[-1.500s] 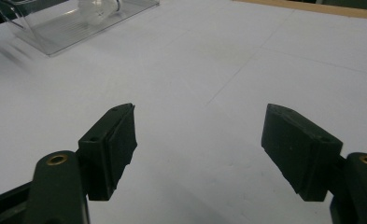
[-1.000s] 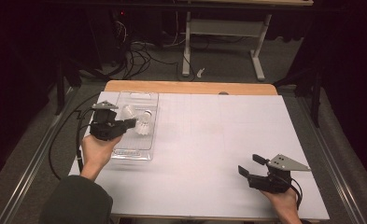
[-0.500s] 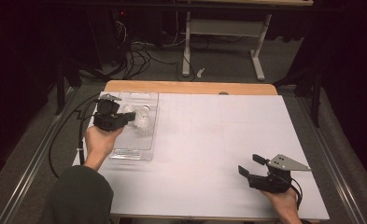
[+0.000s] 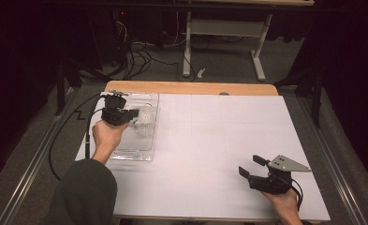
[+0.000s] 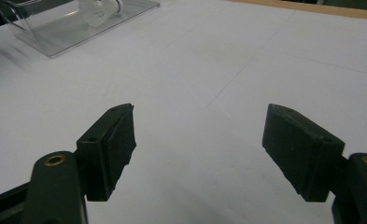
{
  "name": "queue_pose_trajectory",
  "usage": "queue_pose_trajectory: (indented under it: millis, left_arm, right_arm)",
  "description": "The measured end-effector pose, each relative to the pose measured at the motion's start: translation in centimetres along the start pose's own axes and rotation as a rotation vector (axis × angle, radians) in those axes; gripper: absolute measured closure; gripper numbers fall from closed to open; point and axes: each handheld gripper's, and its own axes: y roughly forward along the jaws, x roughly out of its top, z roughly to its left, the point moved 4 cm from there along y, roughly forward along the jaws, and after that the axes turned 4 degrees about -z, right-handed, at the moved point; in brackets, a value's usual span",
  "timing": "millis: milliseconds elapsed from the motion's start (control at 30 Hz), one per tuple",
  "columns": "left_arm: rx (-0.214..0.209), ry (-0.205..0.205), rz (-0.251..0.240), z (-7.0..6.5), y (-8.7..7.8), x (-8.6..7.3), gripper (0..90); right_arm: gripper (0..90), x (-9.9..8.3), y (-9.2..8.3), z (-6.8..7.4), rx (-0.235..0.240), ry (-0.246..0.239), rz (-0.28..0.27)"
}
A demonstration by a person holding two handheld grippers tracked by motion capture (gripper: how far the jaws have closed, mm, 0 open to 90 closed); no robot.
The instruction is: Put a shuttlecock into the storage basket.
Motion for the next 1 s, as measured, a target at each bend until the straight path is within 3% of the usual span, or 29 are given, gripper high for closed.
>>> queue_pose_trajectory:
  millis: [333,800,867,1000]
  left_arm:
    - [0.034,-0.024,0.018,0.8,1.1,0.7,89.5]
    - [0.049,-0.06,0.03,1.3,3.3,1.3,88.7]
    - [0.055,-0.066,0.025,1.4,3.4,1.3,85.9]
    - [0.06,-0.053,0.007,1.4,3.3,1.4,72.2]
  right_arm:
    - [25.8,0.0,0.0,0.0,0.002,0.001,0.001]
    - [25.8,-0.1,0.0,-0.1,0.002,-0.001,0.001]
    - [25.7,-0.2,-0.1,-0.1,0.004,-0.001,0.001]
    - [25.7,-0.2,-0.1,-0.2,0.001,0.001,0.002]
